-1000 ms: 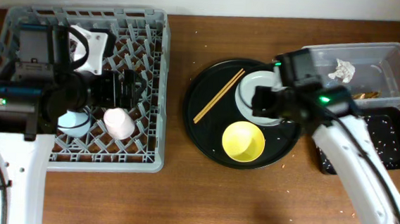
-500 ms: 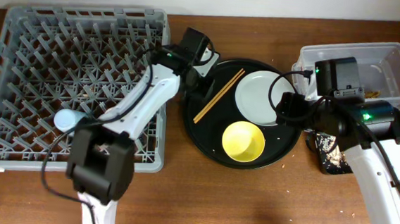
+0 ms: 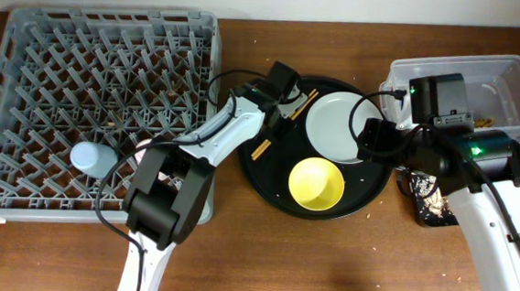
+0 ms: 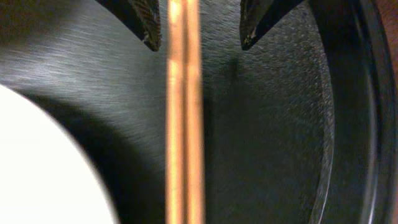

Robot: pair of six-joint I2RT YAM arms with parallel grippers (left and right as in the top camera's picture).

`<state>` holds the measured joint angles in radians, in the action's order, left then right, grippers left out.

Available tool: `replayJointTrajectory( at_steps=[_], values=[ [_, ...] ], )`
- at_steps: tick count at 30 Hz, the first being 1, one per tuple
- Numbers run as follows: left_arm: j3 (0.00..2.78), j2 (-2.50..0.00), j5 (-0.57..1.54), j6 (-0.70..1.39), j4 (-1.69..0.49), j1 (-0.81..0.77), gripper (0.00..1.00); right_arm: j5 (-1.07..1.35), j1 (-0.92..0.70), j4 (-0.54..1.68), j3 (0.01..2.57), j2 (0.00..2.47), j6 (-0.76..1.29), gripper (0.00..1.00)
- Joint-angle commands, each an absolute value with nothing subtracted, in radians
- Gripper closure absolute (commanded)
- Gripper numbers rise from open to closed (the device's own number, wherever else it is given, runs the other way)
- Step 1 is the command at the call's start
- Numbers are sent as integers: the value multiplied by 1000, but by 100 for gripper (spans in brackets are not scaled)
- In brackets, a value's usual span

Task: Sort waste into correct bins and load items into the dishwasher rack
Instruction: 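Grasp the chopsticks with the left gripper and stand them in the rack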

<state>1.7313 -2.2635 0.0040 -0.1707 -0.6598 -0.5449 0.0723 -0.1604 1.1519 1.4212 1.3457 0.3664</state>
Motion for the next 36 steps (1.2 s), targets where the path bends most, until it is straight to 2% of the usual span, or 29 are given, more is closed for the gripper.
replayJointTrajectory(
  at_steps=[1, 7, 12, 25, 27, 30, 31, 33, 36],
  values=[
    [1740, -2282, -49, -187, -636, -541, 60, 68, -156, 1148, 1431, 1349, 373, 23],
    [1753, -2280, -7, -170, -670, -541, 60, 68, -156, 1140, 1431, 1349, 373, 23],
    [1877, -2270, -9, -170, -804, -556, 61, 68, -156, 1134, 1431, 1349, 373, 22],
    [1879, -2396, -88, -175, -738, -551, 63, 68, -156, 1130, 1431, 1349, 373, 21],
    [1879, -2396, -87, -174, -739, -551, 67, 68, -156, 1130, 1431, 1349, 373, 22],
    [1883, -2395, -83, -173, -782, -556, 82, 68, -156, 1130, 1431, 1349, 373, 21],
    [1897, -2395, -83, -173, -825, -556, 98, 68, -156, 1130, 1431, 1349, 373, 22],
    [1959, -2395, -58, -167, -918, -555, 100, 68, -156, 1130, 1431, 1349, 373, 22],
    [2205, -2393, 9, -91, -1158, -543, 100, 68, -156, 1130, 1431, 1349, 373, 22]
  ],
)
